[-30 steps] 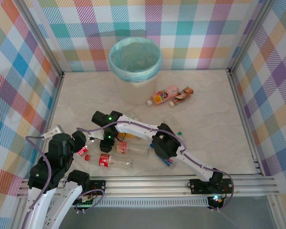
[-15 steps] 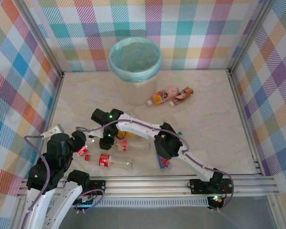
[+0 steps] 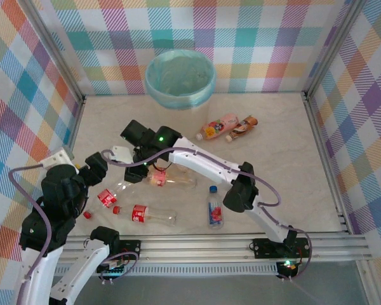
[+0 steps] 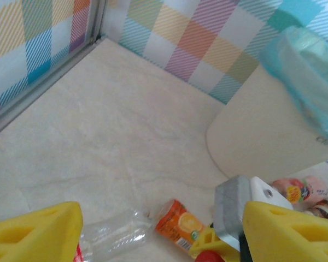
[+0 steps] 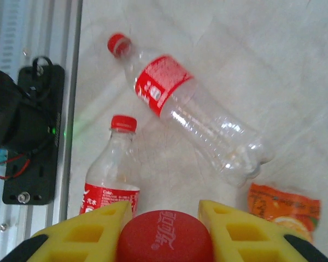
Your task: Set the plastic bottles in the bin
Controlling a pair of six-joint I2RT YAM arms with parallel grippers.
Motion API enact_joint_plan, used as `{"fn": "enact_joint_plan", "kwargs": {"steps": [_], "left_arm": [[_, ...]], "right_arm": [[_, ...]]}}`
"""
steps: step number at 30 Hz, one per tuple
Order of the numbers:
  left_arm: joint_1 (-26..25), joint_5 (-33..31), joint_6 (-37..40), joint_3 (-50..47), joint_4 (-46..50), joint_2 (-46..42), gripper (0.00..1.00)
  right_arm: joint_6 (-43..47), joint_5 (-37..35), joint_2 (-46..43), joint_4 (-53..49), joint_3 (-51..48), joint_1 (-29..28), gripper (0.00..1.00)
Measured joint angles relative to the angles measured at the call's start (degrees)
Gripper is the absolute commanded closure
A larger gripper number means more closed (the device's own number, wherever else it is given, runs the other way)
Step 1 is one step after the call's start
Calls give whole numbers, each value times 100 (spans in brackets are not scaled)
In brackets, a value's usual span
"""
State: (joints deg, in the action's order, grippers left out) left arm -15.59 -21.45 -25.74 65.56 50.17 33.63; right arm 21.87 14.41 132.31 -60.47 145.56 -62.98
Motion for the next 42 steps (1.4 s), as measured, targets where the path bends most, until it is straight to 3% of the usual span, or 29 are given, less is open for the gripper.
{"fn": "enact_joint_plan", "kwargs": {"steps": [10,18,22,27,32,42], "left_arm": [[0,273,540,1871,-833,2326,24],[0,811,824,3600,-1333,4015,23],[0,1252,981,4308,-1381,4645,22],[0,1893,1106,5040,-1412,5318,23],[0,2212,1174,5095,-1425,5517,23],[0,2490,1213,5095,-1419,5711,23]], "right_arm": [[-155,402,-1088,1300,83,1113,76],[-647,824,-1453,3230,201,2223,72],[-730,925,-1438,4172,203,2474,73],[-682,925,-1126,5346,546,2516,75],[-732,846,-535,6255,876,2656,75],[-1185,778,680,6588,981,3309,73]]}}
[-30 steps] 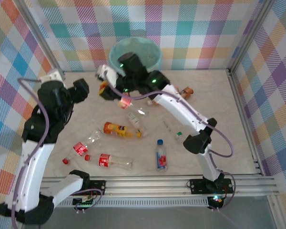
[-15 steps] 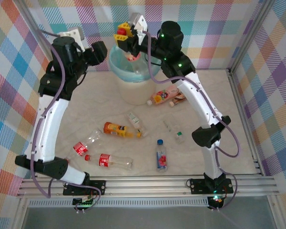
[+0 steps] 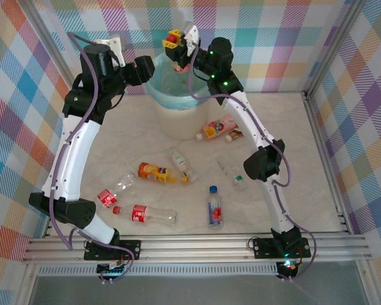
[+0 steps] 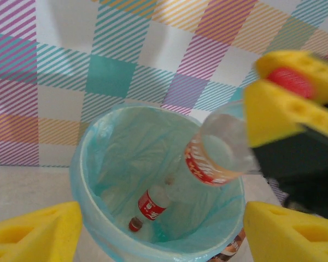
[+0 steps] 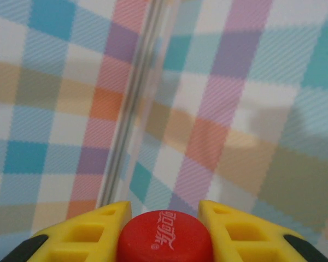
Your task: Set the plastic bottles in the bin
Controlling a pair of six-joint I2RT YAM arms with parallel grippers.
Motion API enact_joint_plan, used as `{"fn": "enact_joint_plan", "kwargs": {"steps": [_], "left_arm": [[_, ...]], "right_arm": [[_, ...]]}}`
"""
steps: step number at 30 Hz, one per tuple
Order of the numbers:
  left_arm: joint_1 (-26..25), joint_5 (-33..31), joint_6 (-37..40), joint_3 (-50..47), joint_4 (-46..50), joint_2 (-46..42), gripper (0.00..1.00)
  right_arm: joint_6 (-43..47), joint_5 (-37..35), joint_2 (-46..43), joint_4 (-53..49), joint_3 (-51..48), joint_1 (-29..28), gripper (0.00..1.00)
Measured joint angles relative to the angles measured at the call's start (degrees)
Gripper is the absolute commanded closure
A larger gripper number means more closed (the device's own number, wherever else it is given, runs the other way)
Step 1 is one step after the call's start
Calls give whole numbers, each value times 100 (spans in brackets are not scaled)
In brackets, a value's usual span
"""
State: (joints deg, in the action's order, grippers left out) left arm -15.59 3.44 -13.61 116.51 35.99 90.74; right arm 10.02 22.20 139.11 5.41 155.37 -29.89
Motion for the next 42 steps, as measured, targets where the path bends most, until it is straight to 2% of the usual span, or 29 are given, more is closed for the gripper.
{"fn": "enact_joint_plan", "kwargs": {"steps": [10,14,17,34,42], "left_arm": [[0,57,0,-11,57,179,22],[0,42,0,-44,103,179,21],[0,37,0,-87,153,179,21],[0,31,0,-94,197,181,21],[0,-68,131,-105,560,179,21]], "right_arm": [[-229,90,319,-136,0,31,70],[-369,90,365,-146,0,50,51],[-483,76,376,-170,0,70,47],[-621,39,374,-219,0,101,47],[-774,44,122,-780,0,101,47]]}}
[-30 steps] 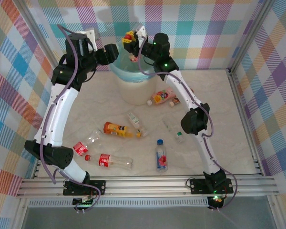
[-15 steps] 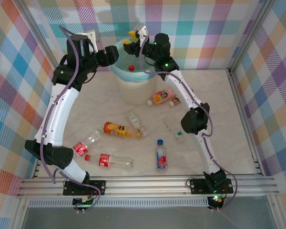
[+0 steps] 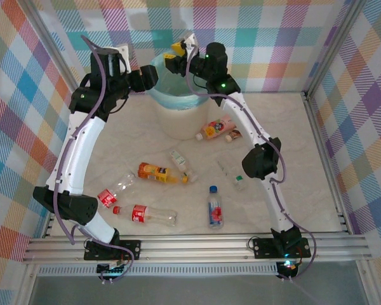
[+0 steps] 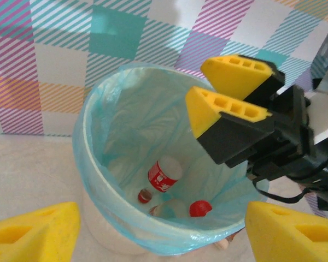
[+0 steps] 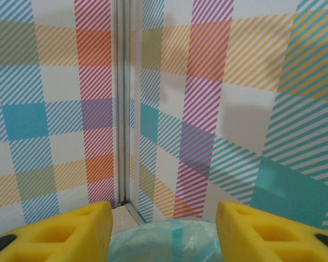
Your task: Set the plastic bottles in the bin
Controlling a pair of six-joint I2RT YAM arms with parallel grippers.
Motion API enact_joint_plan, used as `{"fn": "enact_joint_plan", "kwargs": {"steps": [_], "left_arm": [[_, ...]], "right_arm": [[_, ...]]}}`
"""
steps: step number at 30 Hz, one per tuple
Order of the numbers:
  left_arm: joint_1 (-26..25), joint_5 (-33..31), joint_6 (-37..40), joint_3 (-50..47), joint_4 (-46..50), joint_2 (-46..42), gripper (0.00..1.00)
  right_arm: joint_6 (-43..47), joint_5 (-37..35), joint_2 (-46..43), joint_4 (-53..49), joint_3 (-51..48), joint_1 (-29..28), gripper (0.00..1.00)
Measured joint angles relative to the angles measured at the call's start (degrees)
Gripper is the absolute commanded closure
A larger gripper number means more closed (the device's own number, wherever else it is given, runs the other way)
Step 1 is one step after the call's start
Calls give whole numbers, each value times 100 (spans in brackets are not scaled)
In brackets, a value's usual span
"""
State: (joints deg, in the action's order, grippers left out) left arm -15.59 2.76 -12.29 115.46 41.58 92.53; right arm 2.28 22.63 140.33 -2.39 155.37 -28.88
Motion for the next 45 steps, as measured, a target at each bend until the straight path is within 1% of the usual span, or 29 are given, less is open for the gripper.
{"fn": "enact_joint_plan", "kwargs": {"steps": [7,14,19,23,26,30,33,40,45], "left_arm": [[0,-284,127,-629,332,-415,20],[0,-800,7,-1432,796,-1259,19],[4,-1213,-278,-2286,1167,-1993,18],[90,-1480,-553,-2949,1414,-2516,17],[199,-1668,-811,-3475,1539,-2949,17],[439,-1882,-1110,-4074,1569,-3508,17],[734,-2000,-1270,-4439,1526,-3849,17],[1473,-2083,-1390,-5080,1198,-4236,17],[1816,-1982,-1390,-5539,793,-4406,16]], "right_arm": [[-63,131,-802,-809,0,-2,46],[4,476,-1550,-1753,-35,-179,45],[413,643,-2015,-2406,-726,-673,43],[804,634,-2090,-2977,-1169,-1211,42],[1043,564,-2151,-3309,-1718,-1622,43],[1095,393,-2361,-3595,-2669,-2079,41],[1093,210,-2492,-3818,-3121,-2369,40],[1036,-212,-2575,-4175,-3663,-3086,35],[979,-501,-2487,-4446,-3779,-3569,33]]}}
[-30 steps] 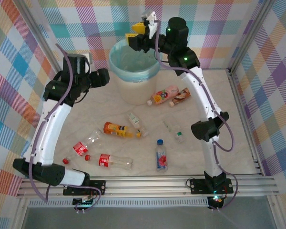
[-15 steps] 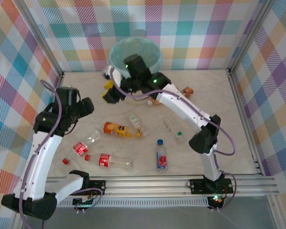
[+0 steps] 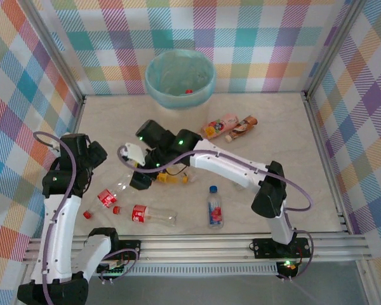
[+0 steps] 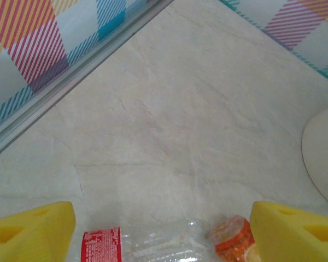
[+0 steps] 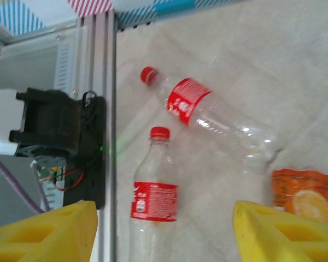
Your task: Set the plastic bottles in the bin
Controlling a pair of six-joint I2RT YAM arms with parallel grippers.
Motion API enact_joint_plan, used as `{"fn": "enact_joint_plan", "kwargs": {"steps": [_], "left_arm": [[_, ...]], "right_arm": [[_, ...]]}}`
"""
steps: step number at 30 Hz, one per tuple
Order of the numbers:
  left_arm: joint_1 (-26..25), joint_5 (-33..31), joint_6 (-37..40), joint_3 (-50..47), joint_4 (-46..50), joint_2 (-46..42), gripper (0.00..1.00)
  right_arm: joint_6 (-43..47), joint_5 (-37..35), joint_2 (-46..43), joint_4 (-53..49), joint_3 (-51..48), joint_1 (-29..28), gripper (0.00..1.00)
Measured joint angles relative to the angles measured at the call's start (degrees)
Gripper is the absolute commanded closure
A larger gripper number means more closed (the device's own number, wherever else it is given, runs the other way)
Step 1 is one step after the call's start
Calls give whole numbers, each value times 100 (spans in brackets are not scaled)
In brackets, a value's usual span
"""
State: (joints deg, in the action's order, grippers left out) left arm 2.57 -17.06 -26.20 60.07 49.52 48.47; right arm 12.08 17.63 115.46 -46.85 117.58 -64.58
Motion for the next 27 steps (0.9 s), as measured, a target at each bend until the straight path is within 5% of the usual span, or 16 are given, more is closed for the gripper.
{"fn": "enact_joint_plan", "kwargs": {"steps": [14,27], "left_arm": [[61,389,15,-855,-315,-769,15],[63,284,140,-944,-306,-1176,15]], "right_arm": [[-382,-518,1108,-127,-476,-758,15],[-479,-822,1753,-42,-466,-807,15]]}}
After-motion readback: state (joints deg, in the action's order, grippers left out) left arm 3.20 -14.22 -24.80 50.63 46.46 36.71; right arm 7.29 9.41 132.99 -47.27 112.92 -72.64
